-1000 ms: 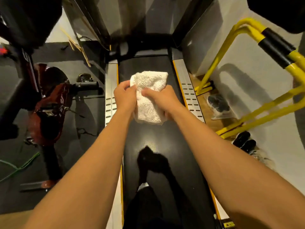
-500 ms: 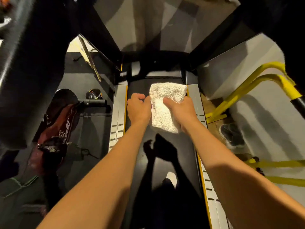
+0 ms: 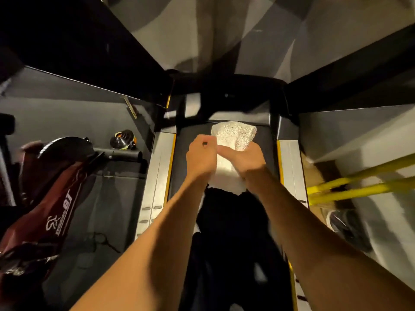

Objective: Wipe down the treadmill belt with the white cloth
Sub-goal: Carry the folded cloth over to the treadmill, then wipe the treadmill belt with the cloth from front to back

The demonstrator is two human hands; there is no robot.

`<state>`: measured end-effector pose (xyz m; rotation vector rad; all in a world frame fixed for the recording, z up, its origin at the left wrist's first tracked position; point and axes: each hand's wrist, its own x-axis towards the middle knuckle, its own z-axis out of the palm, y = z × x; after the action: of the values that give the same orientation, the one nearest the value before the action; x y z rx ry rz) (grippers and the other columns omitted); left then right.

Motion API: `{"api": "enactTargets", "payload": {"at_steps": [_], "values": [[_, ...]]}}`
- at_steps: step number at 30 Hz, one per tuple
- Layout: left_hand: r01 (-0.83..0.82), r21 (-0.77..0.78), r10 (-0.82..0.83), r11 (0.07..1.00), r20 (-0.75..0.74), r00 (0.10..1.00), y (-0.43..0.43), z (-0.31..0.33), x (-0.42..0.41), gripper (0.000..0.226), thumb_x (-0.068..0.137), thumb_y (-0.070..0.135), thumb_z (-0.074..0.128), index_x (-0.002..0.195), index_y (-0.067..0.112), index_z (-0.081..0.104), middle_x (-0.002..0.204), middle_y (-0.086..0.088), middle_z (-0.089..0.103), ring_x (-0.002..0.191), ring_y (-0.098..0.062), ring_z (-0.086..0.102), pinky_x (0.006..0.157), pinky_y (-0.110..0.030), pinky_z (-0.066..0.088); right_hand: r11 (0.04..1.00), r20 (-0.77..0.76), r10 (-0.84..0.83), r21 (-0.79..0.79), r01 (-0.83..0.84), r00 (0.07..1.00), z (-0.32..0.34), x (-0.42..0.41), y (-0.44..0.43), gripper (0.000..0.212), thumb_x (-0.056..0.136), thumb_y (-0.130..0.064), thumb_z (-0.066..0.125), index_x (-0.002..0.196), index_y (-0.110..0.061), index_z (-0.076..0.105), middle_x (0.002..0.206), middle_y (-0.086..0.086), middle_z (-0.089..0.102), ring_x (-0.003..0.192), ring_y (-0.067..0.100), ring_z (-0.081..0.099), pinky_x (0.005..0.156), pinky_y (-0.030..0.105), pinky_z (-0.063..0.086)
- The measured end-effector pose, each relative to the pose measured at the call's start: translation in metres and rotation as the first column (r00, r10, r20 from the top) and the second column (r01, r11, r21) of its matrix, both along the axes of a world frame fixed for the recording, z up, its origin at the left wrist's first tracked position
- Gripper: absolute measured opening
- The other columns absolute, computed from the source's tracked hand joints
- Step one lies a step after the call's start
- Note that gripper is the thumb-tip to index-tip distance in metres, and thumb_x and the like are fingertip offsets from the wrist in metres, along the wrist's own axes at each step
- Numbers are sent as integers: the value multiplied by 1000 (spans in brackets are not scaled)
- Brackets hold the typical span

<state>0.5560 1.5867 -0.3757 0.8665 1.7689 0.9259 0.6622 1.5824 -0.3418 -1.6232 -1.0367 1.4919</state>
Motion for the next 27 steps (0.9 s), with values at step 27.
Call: {"api": "enactTargets", "payload": {"at_steps": [27], "values": [[-3, -213, -173, 977, -803, 571, 263, -481, -145, 38, 91, 26, 53, 126, 12, 47, 134, -17, 38, 123, -38, 39, 101, -49, 34, 817, 801, 91, 280, -504, 592, -492, -75, 346, 40, 81, -3, 45, 116, -22, 55, 108, 11, 63, 99, 37, 57, 75, 38, 43]]}}
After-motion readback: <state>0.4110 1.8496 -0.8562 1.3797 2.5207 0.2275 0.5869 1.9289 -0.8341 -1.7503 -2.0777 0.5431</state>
